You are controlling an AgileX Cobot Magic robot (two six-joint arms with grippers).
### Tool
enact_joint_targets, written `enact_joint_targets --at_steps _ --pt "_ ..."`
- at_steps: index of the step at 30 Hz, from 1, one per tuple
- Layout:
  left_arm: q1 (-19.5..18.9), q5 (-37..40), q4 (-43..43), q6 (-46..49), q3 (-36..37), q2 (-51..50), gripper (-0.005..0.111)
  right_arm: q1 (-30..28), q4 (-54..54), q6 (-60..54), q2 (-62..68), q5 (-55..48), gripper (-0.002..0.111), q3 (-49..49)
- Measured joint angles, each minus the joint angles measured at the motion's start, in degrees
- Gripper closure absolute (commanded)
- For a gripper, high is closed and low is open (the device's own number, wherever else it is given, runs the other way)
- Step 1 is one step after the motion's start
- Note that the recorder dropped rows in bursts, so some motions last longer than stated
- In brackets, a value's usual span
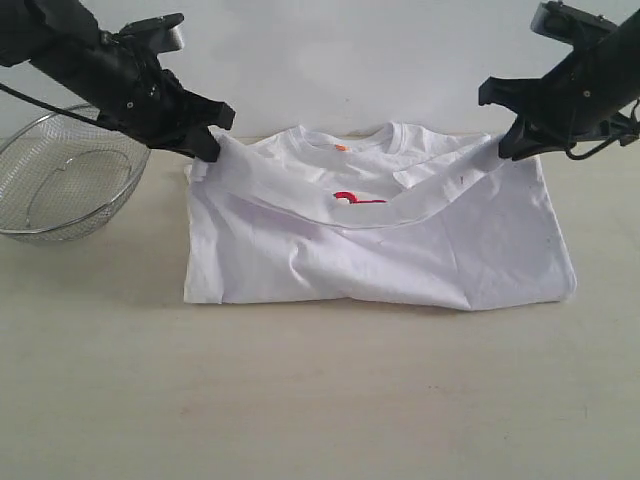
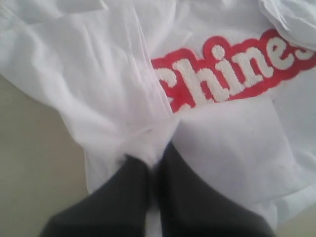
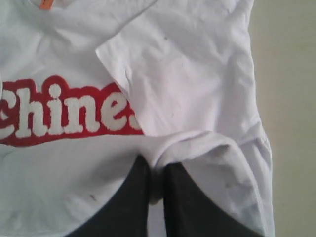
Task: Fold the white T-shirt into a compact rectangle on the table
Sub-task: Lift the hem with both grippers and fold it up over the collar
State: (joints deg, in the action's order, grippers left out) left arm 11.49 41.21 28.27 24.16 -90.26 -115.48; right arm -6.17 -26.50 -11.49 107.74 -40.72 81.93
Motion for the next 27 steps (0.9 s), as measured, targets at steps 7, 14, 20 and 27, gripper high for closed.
enact_joint_targets --at_steps 7,14,20,27 --pt "-0.99 -0.89 -1.25 0.00 -7.69 -4.80 0.102 0.00 -0.21 0.00 7.32 0.14 0.108 10.35" --pt "-2.41 -1.44 -1.83 0.00 -15.76 -10.85 0.102 0.00 -0.43 0.00 14.31 0.25 0.108 20.11" --pt "-2.90 -1.48 -1.96 0.00 -23.39 -16.97 0.102 0.00 -0.43 0.00 19.72 0.47 0.108 26.20" --pt "-2.90 -1.48 -2.43 0.00 -31.05 -21.92 0.102 0.00 -0.32 0.10 23.65 1.77 0.108 30.10"
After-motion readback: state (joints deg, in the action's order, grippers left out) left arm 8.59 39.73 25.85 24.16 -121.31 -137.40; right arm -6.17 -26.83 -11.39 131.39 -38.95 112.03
